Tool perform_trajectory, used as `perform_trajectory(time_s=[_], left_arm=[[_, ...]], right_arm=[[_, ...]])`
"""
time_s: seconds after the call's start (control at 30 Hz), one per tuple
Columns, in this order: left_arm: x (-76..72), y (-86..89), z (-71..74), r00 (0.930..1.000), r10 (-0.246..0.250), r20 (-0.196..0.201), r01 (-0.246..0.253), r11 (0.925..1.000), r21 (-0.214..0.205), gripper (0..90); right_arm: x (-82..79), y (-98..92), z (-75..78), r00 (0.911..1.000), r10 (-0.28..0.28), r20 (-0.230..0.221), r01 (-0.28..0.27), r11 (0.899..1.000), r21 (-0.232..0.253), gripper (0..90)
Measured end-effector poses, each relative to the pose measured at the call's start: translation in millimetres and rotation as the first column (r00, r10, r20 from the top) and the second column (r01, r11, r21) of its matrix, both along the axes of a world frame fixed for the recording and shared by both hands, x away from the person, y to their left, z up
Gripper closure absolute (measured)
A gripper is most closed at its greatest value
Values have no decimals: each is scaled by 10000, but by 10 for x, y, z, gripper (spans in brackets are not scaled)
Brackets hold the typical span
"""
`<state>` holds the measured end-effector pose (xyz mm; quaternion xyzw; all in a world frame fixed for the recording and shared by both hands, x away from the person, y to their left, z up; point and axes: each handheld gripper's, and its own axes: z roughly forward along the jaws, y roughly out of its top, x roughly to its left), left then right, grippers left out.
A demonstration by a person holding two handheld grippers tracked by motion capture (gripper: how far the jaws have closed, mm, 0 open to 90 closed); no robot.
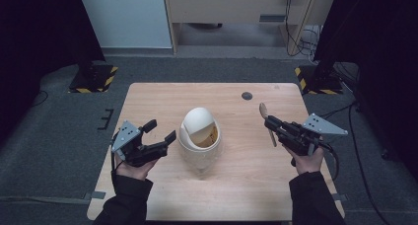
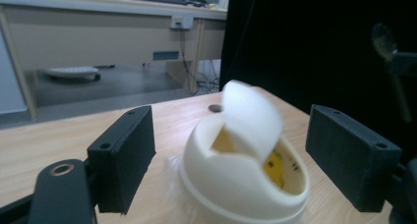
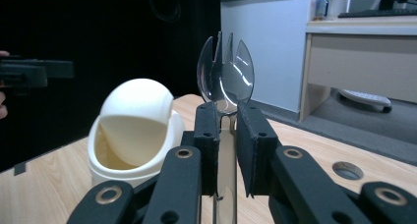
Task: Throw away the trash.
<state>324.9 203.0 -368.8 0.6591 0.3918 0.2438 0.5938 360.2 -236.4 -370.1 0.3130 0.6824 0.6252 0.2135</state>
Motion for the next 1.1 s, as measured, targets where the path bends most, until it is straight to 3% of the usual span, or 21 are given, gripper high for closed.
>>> perform_trajectory(time_s=[0.37, 1.1], left_arm=[[66, -455, 202, 9964, -789, 320, 797, 9965, -243, 191], [267, -1289, 220, 9867, -1623, 95, 1626, 9853, -516, 261]], right_arm=[[-63, 105, 16, 9986, 493, 167, -495, 9987, 111, 796], [-123, 222, -101, 9959, 905, 25, -904, 9958, -173, 796]])
